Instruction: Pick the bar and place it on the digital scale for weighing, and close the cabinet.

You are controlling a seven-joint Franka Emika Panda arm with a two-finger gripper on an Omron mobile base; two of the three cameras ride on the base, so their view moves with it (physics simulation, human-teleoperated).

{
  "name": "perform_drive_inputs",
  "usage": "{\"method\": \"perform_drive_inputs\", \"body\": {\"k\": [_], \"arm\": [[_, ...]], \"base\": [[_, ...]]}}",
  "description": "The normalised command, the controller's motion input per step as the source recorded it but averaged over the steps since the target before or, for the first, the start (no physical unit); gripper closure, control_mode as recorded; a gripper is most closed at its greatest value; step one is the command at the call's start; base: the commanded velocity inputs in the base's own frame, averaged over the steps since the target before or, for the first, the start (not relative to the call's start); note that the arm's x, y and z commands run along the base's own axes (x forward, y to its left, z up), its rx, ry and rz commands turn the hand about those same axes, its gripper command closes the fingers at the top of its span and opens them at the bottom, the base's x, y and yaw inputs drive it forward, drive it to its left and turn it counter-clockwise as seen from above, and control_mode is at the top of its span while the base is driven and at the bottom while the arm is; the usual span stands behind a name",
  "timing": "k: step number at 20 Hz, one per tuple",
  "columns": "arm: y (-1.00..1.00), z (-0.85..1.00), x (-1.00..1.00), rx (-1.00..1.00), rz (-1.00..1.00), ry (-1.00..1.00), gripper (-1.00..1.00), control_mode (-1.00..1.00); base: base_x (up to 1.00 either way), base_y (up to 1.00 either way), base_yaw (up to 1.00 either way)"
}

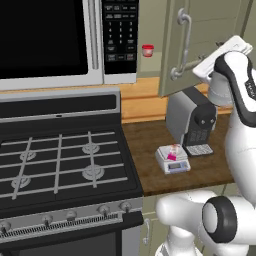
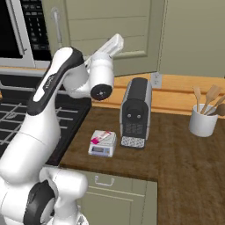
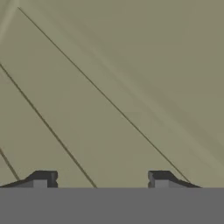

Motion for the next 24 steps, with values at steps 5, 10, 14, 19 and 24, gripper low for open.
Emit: {"method": "perform_drive_inputs", "body": {"k": [5, 10, 14, 19, 24], "arm": [[0.04, 0.00, 0.45, 0.00, 0.00, 0.10, -1.00, -1.00], [0.00, -0.03, 0.40, 0.00, 0.00, 0.03, -1.00, -1.00], [0.03, -0.27, 0.59, 0.00, 0.00, 0.00, -1.00, -1.00], [0.01, -0.26, 0.56, 0.00, 0.00, -0.01, -1.00, -1.00], [0.00, -0.19, 0.60, 0.00, 0.00, 0.00, -1.00, -1.00]], "base": [[0.00, 0.00, 0.00], [0.00, 0.00, 0.00], [0.00, 0.00, 0.00], [0.00, 0.00, 0.00], [0.00, 0.00, 0.00]]}}
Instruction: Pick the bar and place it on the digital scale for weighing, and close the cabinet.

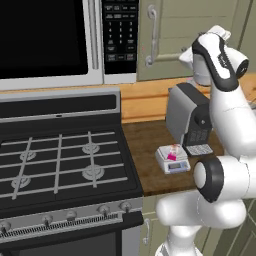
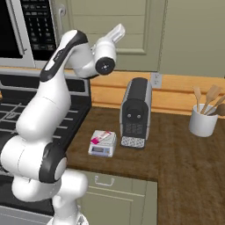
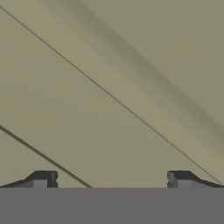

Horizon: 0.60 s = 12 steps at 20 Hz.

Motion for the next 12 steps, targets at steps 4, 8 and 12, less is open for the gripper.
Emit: {"method": "perform_drive_inputs", "body": {"k": [4, 8, 12], "arm": [[0.00, -0.21, 0.59, 0.00, 0.00, 0.00, -1.00, -1.00], [0.00, -0.19, 0.56, 0.00, 0.00, 0.00, -1.00, -1.00], [0.00, -0.26, 0.44, 0.00, 0.00, -0.02, -1.00, -1.00]], "base": [[0.00, 0.00, 0.00], [0.00, 0.00, 0.00], [0.00, 0.00, 0.00]]}}
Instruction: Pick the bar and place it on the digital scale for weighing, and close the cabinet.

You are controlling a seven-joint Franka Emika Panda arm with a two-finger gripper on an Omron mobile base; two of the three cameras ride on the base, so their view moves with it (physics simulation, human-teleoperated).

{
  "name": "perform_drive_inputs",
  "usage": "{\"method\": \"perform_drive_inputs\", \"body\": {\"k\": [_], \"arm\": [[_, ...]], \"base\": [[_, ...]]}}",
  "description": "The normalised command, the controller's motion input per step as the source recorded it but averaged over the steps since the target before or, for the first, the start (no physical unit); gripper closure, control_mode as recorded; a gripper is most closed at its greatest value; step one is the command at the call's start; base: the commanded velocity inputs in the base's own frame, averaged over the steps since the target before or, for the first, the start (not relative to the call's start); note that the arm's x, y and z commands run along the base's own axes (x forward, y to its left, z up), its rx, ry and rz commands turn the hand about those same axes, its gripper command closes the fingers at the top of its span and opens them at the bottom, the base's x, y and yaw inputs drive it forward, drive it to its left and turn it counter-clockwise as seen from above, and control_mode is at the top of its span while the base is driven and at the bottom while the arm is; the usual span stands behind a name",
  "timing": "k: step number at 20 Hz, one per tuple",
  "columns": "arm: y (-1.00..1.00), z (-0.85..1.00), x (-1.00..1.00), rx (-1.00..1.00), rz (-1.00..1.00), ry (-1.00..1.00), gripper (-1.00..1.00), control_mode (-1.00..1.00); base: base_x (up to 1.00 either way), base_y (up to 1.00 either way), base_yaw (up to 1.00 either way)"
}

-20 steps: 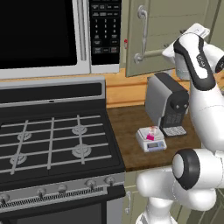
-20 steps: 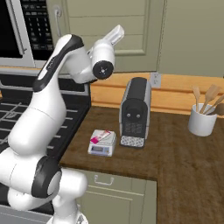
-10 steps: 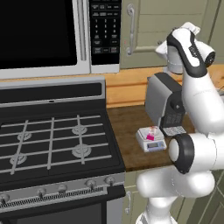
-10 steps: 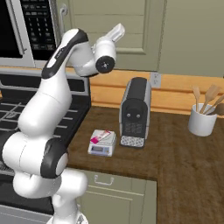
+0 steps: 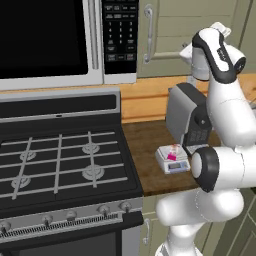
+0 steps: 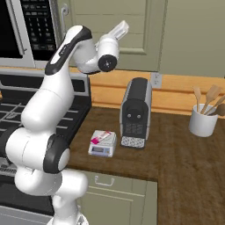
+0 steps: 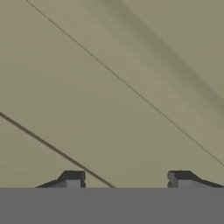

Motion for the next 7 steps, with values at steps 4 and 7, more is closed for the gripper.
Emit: {"method": "perform_drive_inputs", "body": {"k": [4, 7], "arm": [[0.00, -0.32, 0.07, 0.00, 0.00, 0.00, -1.00, -1.00], [0.00, -0.62, 0.00, 0.00, 0.00, 0.00, -1.00, -1.00]], "base": [[0.00, 0.00, 0.00], [0.00, 0.00, 0.00]]}}
